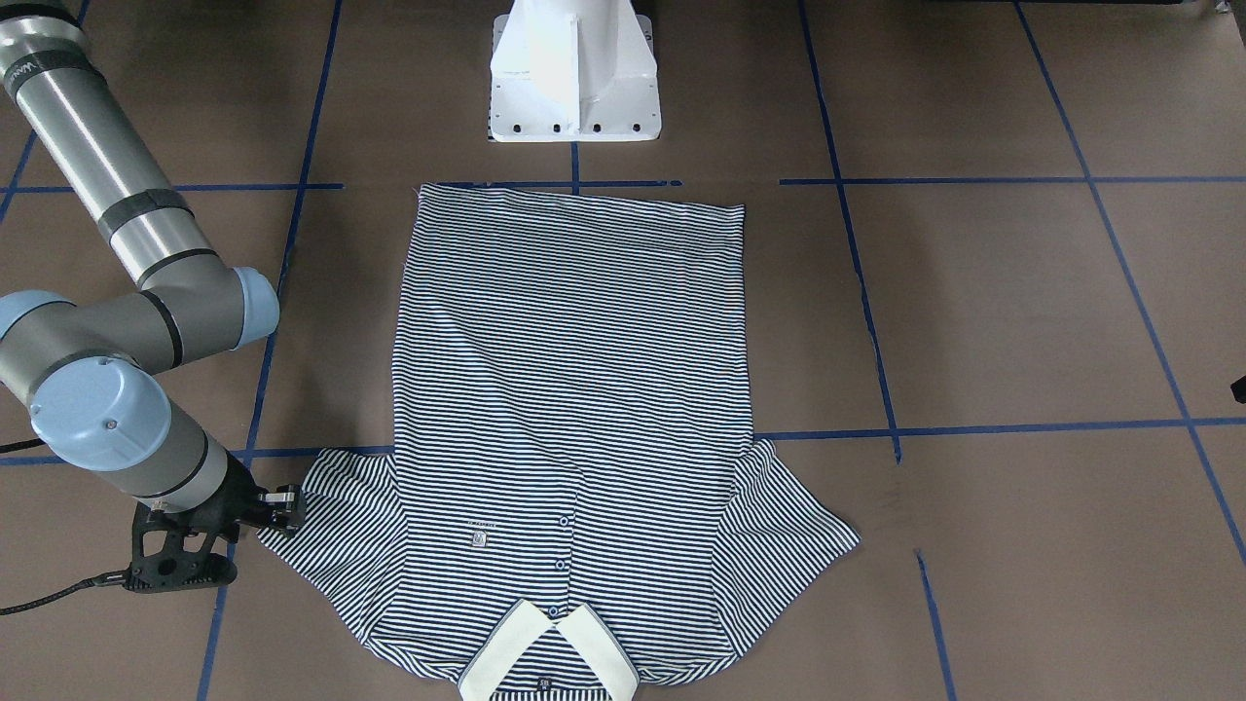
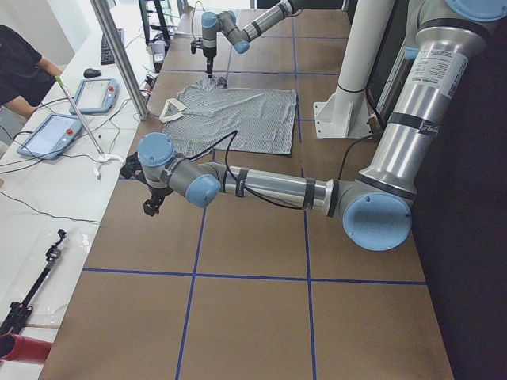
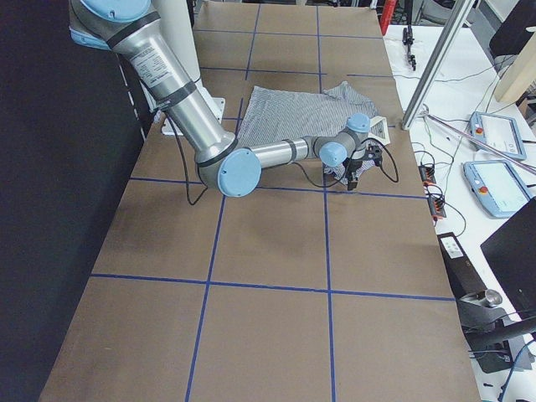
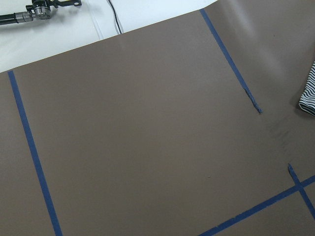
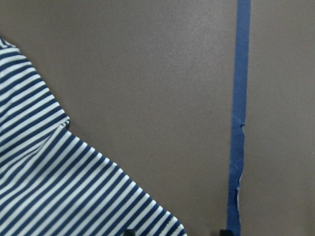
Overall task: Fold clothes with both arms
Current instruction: 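Lower the right gripper and grasp the sleeve edge, then fold the held sleeve inward toward the collar with the right gripper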
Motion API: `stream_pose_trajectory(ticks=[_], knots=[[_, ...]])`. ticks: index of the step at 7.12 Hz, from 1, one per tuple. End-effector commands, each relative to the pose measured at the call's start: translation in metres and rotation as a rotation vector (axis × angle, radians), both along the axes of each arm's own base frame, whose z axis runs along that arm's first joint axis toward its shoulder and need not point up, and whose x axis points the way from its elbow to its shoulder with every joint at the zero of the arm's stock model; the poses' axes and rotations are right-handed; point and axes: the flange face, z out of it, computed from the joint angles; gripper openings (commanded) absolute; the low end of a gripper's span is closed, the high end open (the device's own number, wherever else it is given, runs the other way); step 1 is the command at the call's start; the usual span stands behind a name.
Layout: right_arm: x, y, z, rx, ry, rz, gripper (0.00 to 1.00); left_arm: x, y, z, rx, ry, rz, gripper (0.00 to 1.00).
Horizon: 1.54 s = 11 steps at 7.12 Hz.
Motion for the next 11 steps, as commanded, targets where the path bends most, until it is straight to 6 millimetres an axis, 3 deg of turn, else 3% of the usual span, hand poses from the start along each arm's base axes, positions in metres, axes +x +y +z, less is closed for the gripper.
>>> stream_pose_trajectory(ticks=[1,4,6,8,10,11], knots=[[0.0,0.0,0.002,0.0,0.013,-0.014,0.0,0.0,0.0,-0.001,0.003,0.001,0.0,1.0],[-0.001,-0.001,-0.012,0.016,-0.001,-0.016,0.0,0.0,0.0,-0.002,0.003,0.002,0.0,1.0],[0.011,0.003,-0.053,0.079,-0.063,-0.011,0.0,0.0,0.001,-0.011,-0.002,0.01,-0.014,1.0],[0.009,0.013,-0.086,0.112,-0.122,-0.027,0.0,0.0,0.0,-0.009,-0.005,0.01,-0.014,1.0],[-0.013,0.016,-0.13,0.152,-0.156,-0.046,0.0,0.0,0.001,-0.007,-0.009,0.009,-0.014,1.0],[-0.04,0.025,-0.149,0.13,-0.176,-0.045,0.0,0.0,0.001,-0.007,-0.008,0.009,-0.013,1.0]])
